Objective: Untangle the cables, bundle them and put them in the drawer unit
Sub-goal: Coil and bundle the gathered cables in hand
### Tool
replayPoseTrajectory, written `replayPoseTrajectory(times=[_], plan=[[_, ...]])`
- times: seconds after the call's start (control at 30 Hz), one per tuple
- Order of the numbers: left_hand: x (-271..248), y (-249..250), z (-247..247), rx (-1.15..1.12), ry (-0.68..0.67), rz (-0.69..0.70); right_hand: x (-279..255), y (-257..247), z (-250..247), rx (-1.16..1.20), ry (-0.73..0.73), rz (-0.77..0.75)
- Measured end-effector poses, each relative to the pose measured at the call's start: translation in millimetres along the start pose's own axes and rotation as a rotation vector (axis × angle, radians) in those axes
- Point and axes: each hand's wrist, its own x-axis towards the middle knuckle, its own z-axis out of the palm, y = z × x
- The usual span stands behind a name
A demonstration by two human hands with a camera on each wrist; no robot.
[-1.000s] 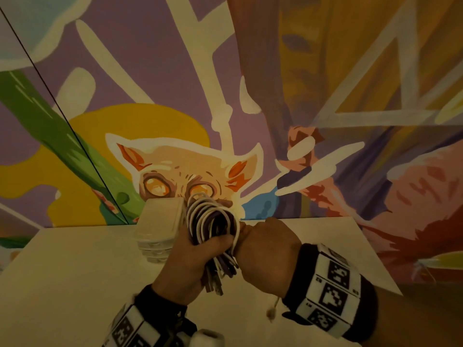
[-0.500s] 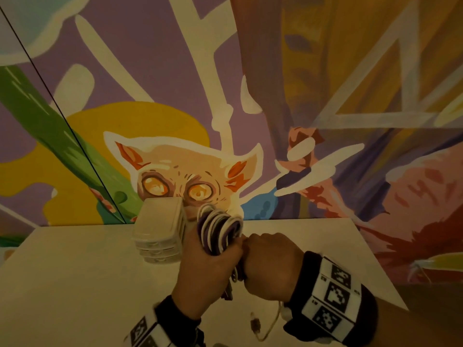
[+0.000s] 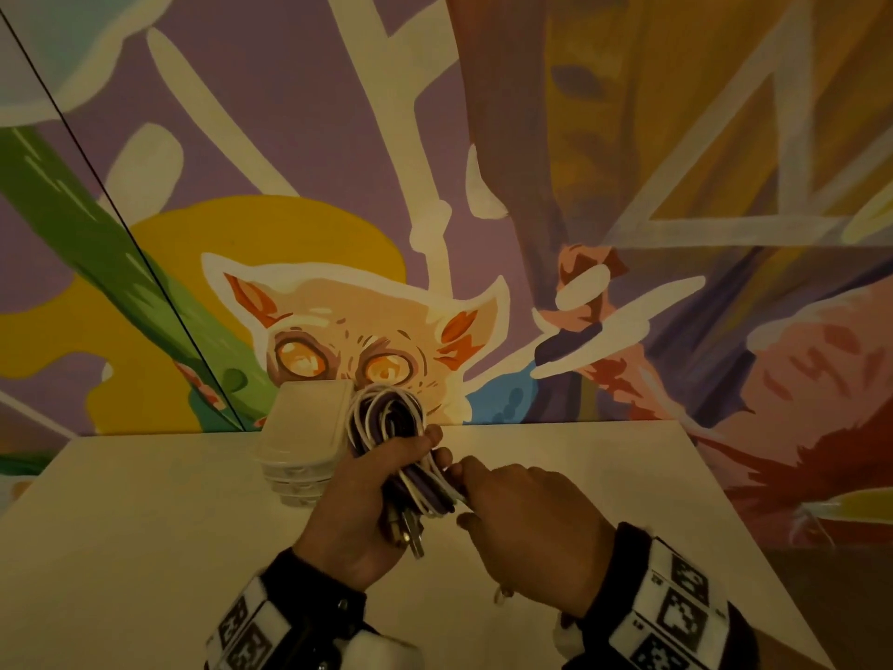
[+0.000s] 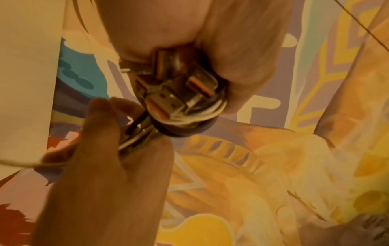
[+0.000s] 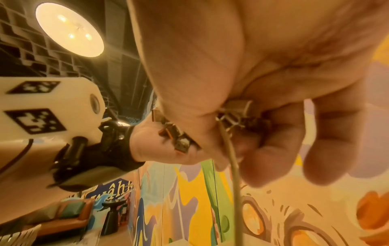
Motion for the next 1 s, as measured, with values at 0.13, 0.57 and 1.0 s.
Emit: replayPoseTrajectory(times=[0.13,0.57,1.0], plan=[[1.2,11.8,-9.8,-0.045,-0.054,0.053,-16.4,-9.7,-5.2,0.391,0.126,-0.045],[10.5,14.8,-20.8,0.112,0.105,0.331,-48.9,0.9,18.4,0.773,0.197,0.091],[-10.7,-30.0,-9.4,0.356,-0.447,0.059,-16.1,12.5,-33.6,0.237,0.672,-0.3]])
